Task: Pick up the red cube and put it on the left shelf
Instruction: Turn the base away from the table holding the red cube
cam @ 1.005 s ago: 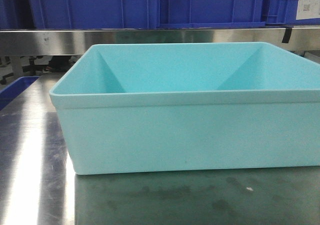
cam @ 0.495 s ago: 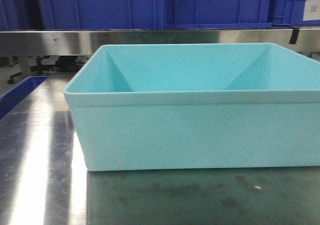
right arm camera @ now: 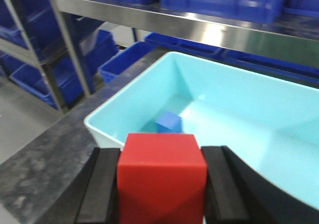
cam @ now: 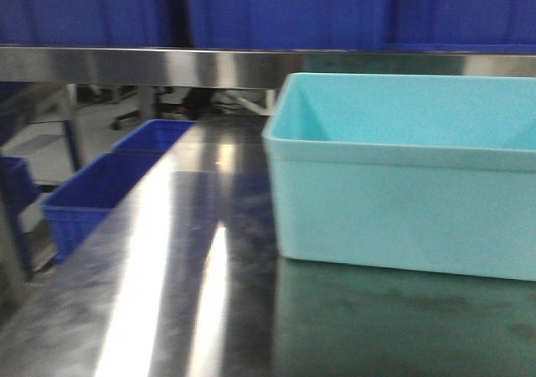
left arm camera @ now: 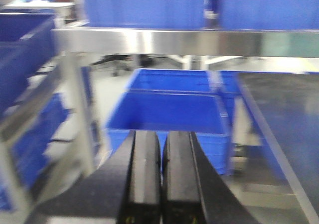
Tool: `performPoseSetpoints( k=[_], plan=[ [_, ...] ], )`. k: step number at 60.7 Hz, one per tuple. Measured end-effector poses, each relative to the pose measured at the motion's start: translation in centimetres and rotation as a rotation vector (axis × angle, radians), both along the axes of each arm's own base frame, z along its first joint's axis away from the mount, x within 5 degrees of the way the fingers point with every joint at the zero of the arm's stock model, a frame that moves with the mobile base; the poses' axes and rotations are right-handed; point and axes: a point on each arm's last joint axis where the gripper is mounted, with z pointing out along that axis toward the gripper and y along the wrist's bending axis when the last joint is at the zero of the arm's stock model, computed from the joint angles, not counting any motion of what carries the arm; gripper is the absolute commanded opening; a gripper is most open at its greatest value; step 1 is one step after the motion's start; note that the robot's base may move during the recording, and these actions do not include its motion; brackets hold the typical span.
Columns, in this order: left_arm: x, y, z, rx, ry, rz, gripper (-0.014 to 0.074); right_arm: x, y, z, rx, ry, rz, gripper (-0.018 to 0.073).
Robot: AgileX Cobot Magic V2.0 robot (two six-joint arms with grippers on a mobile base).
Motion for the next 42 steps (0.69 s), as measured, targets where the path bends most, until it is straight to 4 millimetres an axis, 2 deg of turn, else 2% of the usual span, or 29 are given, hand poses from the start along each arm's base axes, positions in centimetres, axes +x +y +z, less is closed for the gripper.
performPoseSetpoints(
  k=[42],
  plan=[
    [0.0,0.0,0.0,0.0,0.0,0.0,0.0102,0.0,0.0,0.0,0.0,0.0,0.0,0.0214]
  ],
)
